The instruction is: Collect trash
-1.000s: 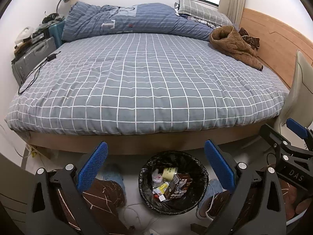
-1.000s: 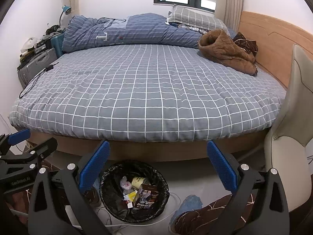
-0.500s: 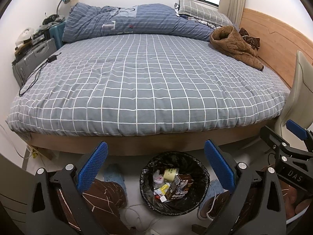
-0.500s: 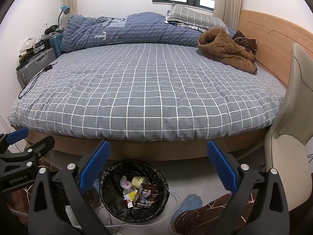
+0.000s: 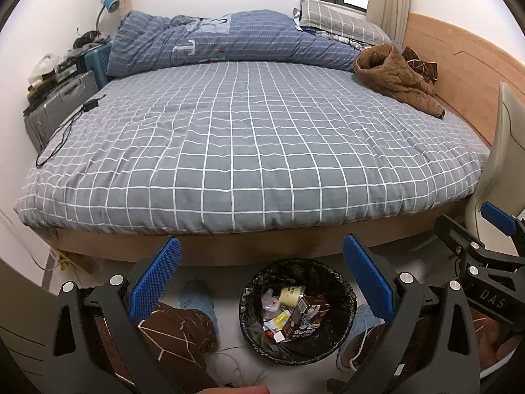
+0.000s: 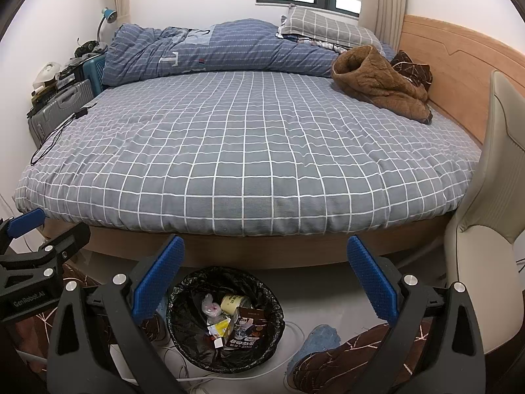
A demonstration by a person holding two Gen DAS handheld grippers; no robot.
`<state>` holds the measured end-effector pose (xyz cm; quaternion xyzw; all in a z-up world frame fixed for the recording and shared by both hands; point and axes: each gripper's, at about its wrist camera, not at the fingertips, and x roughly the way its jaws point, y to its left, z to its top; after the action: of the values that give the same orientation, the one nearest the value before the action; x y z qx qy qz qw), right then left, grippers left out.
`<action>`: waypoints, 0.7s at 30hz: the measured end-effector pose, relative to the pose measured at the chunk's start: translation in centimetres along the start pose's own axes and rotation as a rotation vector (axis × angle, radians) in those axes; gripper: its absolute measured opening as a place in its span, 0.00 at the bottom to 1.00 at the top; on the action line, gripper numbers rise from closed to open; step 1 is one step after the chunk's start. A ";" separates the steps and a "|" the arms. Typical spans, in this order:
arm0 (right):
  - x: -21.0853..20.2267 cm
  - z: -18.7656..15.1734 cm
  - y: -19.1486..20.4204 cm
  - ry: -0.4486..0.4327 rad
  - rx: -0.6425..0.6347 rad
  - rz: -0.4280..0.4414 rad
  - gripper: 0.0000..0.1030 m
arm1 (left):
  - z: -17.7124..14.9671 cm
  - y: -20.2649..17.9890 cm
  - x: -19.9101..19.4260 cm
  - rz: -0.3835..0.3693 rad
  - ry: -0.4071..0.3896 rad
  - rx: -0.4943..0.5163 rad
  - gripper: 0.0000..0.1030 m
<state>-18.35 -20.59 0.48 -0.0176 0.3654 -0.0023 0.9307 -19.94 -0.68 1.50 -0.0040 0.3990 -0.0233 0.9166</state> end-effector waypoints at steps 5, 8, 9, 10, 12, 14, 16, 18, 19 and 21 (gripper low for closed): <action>0.0 0.0 0.0 0.000 0.001 0.001 0.93 | 0.0 0.1 0.1 0.002 0.004 0.001 0.94; 0.1 0.1 0.0 -0.001 0.001 0.000 0.93 | 0.0 0.2 0.1 0.001 0.009 -0.004 0.94; 0.1 0.1 0.0 -0.001 0.001 0.001 0.93 | 0.0 0.2 0.1 0.004 0.009 -0.005 0.94; 0.1 0.1 0.0 0.000 0.000 0.000 0.93 | 0.0 0.2 0.1 0.003 0.010 -0.007 0.94; 0.1 0.1 0.0 0.001 0.001 0.001 0.93 | 0.1 0.3 0.3 -0.007 0.016 -0.011 0.94; 0.1 0.1 0.0 0.000 -0.001 0.001 0.93 | 0.1 0.3 0.3 -0.011 0.019 -0.011 0.94; 0.1 0.1 0.1 0.000 -0.002 0.002 0.93 | 0.1 0.3 0.4 -0.009 0.020 -0.007 0.94; 0.1 0.1 0.1 0.001 -0.003 0.000 0.93 | 0.0 0.2 0.4 -0.003 0.019 -0.003 0.94; 0.1 0.1 0.1 0.000 -0.001 0.001 0.93 | 0.0 0.2 0.4 -0.004 0.018 -0.002 0.94; 0.1 0.1 0.1 0.000 -0.002 0.001 0.93 | 0.0 0.3 0.4 -0.002 0.021 0.002 0.94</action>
<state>-18.20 -20.44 0.52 -0.0183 0.3656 -0.0017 0.9306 -19.62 -0.44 1.23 -0.0035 0.4084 -0.0248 0.9125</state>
